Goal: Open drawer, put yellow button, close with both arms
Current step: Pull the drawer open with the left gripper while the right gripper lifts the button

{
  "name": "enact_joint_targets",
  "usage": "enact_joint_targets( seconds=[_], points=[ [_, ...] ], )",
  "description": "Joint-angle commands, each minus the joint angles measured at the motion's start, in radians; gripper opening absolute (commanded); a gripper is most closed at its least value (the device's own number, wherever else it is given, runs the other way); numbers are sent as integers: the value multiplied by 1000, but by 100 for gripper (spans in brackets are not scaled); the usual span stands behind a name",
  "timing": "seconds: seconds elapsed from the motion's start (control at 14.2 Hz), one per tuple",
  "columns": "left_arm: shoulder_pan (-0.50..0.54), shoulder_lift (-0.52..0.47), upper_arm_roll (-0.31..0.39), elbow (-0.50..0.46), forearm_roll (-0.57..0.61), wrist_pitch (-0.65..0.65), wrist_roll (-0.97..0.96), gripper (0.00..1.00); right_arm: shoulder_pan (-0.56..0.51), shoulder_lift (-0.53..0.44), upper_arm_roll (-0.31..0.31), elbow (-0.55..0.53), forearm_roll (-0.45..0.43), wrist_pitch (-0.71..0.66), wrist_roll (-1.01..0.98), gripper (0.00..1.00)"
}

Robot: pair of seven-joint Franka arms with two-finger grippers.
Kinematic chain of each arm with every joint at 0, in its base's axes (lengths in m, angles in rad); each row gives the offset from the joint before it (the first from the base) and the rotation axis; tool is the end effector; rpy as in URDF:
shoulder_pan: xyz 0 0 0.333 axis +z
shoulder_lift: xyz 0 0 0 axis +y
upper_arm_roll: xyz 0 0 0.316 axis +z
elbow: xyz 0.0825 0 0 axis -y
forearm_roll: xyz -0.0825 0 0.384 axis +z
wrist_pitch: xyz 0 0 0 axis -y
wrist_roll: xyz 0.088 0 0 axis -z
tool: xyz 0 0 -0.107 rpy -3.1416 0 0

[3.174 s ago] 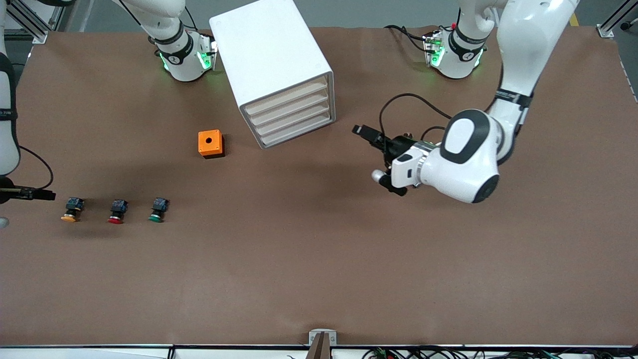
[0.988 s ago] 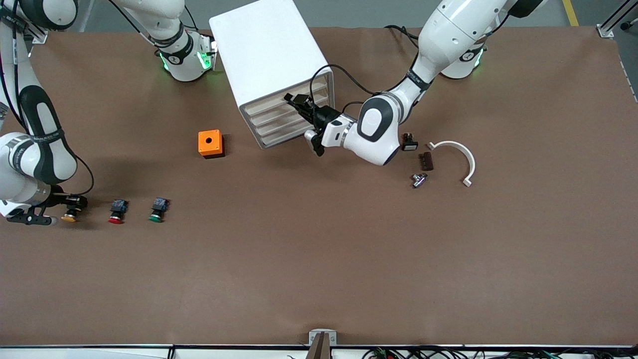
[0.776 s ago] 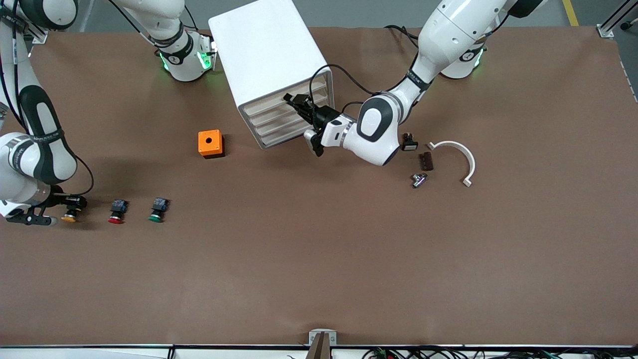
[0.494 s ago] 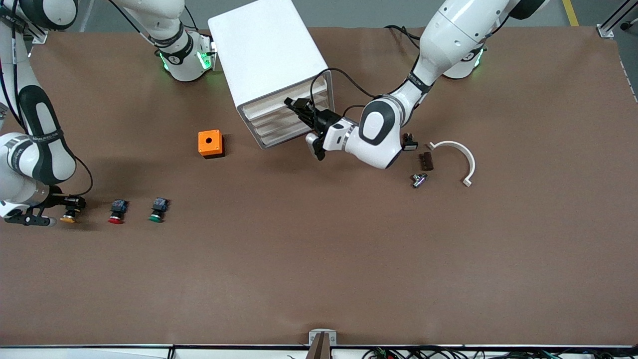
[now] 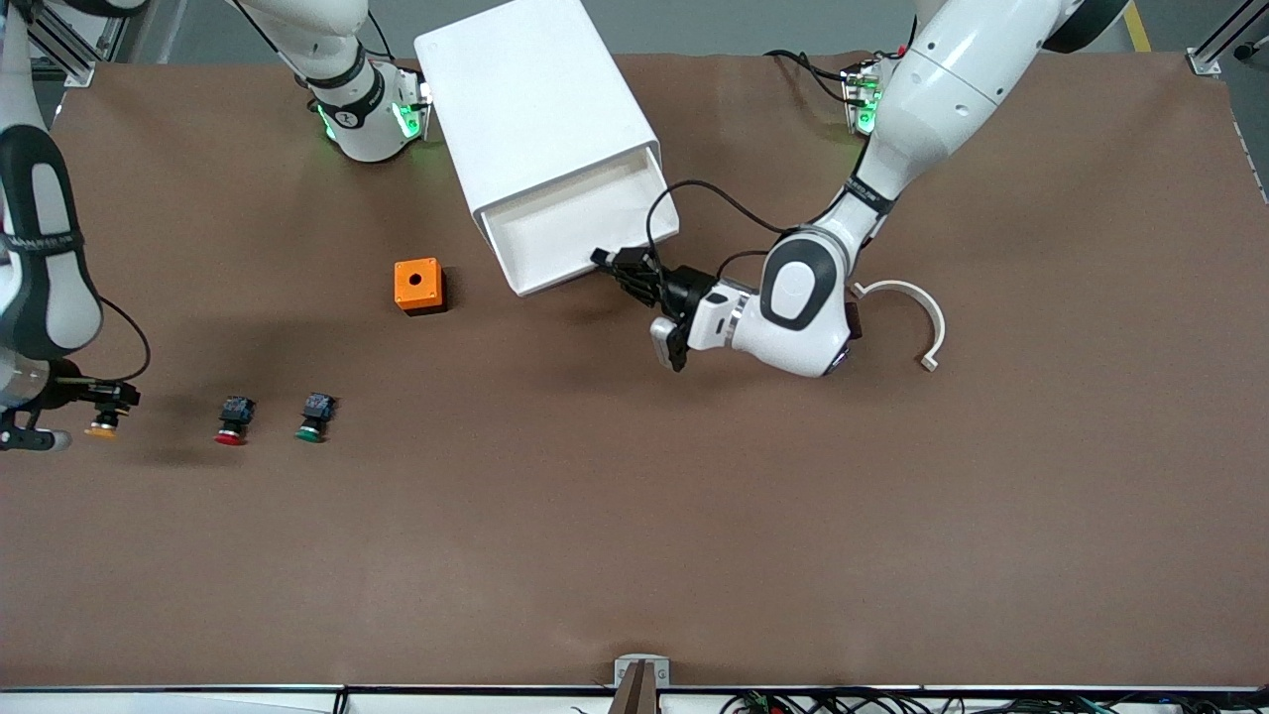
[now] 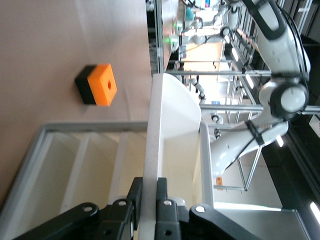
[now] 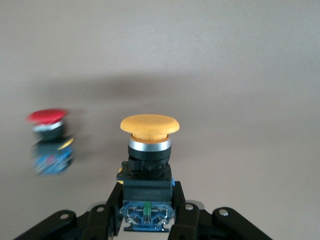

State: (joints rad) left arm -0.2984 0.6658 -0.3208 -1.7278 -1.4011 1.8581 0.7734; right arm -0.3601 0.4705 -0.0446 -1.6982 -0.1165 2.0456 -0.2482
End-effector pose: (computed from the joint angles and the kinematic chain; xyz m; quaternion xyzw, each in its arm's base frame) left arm 0.5051 -0.4247 0.2455 0.7297 -0.1742 -0.1551 0.6427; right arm 0.6007 -0.2612 0.3130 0.9952 -0.0464 -0.0774 0.0374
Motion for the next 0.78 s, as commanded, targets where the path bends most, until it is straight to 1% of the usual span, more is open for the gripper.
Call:
enact_joint_targets(
  seconds=[0.0, 0.21, 0.35, 0.42, 0.49, 0.56, 0.63, 0.71],
  points=[
    [39, 40, -11, 77, 14, 3, -13, 8, 58, -107, 2, -1, -17, -161, 111, 31],
    [79, 63, -11, 111, 37, -2, -10, 9, 131, -200, 3, -1, -17, -327, 248, 31],
    [85, 69, -11, 116, 39, -2, -8, 10, 193, -259, 5, 0, -17, -413, 341, 31],
    [87, 67, -11, 116, 39, -2, -8, 14, 229, -283, 5, 0, -17, -454, 399, 31],
    [87, 67, -11, 116, 39, -2, -9, 33, 268, -300, 5, 2, -18, -491, 458, 31],
    [87, 60, -11, 113, 39, -2, -26, 99, 300, -312, 6, 11, -15, -522, 510, 31],
    [88, 57, -9, 113, 54, 0, -61, 100, 326, -316, 8, 24, -8, -551, 545, 31],
    [94, 52, -9, 119, 94, -2, -127, 100, 358, -316, 9, 46, -2, -585, 587, 31]
  ],
)
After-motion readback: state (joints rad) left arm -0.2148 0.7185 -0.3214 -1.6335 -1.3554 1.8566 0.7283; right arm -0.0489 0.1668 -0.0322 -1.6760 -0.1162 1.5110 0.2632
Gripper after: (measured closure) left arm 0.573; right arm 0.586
